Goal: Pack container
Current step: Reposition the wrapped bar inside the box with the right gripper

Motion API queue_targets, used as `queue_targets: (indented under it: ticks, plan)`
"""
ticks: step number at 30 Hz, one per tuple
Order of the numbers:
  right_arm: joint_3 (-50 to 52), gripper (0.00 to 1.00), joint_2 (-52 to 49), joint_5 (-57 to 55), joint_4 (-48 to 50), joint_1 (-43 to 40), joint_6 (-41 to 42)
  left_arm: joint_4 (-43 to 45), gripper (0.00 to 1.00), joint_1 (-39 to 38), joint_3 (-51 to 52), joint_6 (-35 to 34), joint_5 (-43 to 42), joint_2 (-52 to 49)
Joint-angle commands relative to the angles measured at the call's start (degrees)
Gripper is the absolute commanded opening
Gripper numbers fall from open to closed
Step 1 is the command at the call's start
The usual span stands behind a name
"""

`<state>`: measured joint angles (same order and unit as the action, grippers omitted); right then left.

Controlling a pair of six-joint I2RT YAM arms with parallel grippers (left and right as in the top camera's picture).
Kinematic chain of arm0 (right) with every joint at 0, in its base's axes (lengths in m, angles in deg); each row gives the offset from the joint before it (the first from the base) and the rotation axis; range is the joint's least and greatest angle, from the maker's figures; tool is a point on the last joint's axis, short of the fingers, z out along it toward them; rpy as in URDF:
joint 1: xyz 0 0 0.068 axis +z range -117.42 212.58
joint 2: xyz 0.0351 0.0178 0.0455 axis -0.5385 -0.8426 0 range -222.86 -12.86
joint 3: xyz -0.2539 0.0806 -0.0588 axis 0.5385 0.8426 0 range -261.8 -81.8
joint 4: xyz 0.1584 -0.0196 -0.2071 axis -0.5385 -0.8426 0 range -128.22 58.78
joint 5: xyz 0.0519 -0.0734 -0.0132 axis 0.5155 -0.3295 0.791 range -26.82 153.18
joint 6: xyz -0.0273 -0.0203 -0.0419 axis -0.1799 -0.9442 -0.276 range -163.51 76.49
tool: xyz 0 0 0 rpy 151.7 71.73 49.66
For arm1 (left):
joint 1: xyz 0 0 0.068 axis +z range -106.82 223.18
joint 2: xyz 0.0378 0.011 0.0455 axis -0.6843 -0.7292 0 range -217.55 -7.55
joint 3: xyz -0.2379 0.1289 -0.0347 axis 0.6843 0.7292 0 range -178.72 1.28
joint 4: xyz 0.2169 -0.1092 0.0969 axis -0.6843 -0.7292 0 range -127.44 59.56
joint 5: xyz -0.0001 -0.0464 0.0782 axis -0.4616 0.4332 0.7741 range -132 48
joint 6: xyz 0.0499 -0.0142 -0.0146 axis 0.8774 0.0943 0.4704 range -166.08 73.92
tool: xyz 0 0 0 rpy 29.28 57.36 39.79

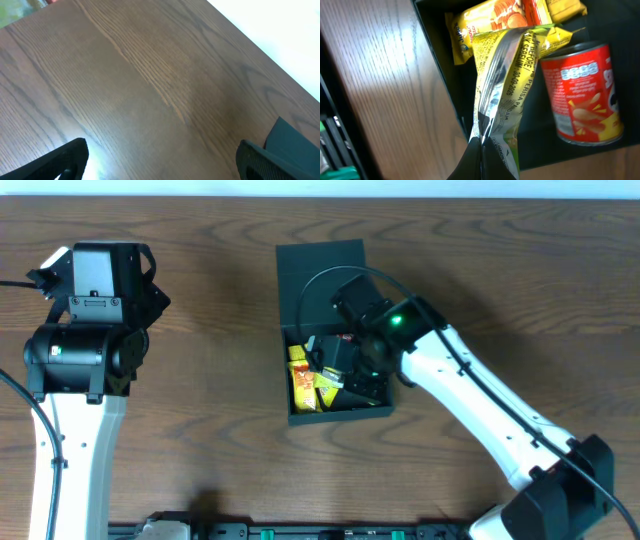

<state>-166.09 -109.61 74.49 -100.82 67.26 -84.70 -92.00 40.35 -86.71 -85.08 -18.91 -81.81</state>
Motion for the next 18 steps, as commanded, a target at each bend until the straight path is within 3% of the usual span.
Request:
queue_targets:
  ticks: [1,7,18]
  plan:
    - [-0.7,0.01,0.1,5.1,0.0,-2.5,-9.9,-0.3,0.95,0.2,-0.6,-0.2,0.9,-0.3]
    - [0.9,0.01,0.1,10.3,0.0,-6.1,-19.0,-0.3,0.95,0.2,-0.6,-0.2,0.9,-0.3]
    - [6.7,0.01,0.0,7.3,3.9,-7.0,-19.8,0.3,0.95,0.2,-0.6,0.3,1.5,-0.3]
